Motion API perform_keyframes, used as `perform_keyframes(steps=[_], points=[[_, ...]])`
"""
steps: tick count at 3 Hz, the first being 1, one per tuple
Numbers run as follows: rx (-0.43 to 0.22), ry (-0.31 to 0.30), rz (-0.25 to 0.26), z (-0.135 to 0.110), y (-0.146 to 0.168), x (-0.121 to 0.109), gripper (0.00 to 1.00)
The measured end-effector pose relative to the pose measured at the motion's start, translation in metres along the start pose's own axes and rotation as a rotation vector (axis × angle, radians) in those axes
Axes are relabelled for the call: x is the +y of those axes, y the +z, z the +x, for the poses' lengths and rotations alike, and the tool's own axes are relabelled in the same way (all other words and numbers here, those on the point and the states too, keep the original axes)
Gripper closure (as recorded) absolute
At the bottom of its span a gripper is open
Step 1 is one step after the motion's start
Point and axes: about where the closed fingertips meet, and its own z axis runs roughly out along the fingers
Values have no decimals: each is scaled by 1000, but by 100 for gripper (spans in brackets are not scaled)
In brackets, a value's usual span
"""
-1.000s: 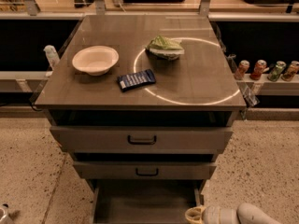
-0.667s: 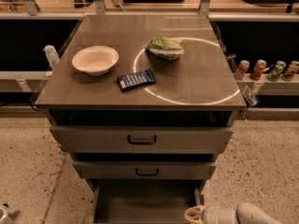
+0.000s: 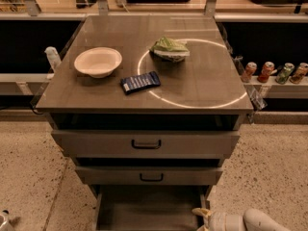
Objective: Open bottom drawer
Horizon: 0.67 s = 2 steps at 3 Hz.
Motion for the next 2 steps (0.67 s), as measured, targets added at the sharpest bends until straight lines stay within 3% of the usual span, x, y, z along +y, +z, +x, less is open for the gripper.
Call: perform_keyframes(steps=[1, 2], points=[[0, 0, 0, 0, 0, 0, 0], [0, 0, 0, 0, 0, 0, 0]])
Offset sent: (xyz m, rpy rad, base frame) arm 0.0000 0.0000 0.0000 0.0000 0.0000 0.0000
